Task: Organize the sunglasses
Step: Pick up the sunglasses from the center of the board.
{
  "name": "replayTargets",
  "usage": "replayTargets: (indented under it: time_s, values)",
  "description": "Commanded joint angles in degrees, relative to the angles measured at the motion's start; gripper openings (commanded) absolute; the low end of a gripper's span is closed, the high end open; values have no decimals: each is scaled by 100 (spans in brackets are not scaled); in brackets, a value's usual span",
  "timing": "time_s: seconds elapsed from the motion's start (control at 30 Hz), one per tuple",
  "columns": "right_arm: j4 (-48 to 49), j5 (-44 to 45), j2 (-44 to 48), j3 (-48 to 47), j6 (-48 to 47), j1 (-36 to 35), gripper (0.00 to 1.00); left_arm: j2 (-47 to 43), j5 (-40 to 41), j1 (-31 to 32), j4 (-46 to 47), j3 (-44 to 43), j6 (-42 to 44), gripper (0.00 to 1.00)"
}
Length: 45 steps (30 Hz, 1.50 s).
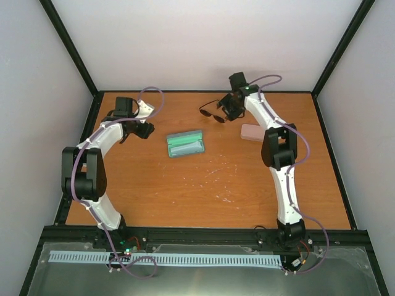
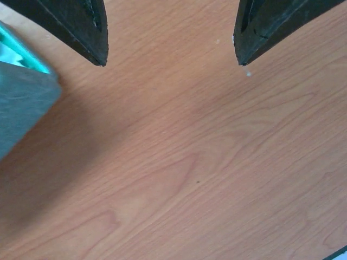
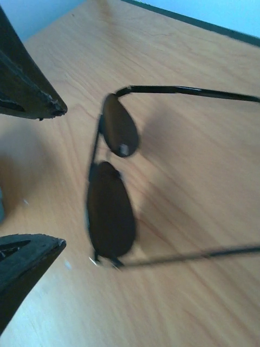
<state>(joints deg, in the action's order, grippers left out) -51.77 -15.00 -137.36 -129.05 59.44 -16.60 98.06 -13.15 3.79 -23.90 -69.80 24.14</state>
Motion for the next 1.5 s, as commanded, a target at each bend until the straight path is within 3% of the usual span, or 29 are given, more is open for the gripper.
replayTargets:
  time_s: [0.0,0.5,1.47]
  values:
    - [84,-548,-39,-47,1085,-444,58,266,-154,-285,23,-413,187,63]
    - [590,-38,-419,65,2121,-616,59,580,-575,-1143,107,-682,329,64]
    - [1533,517,-698,488,3167,-371,59,1183,-652,-1400,-105,-1229,145,64]
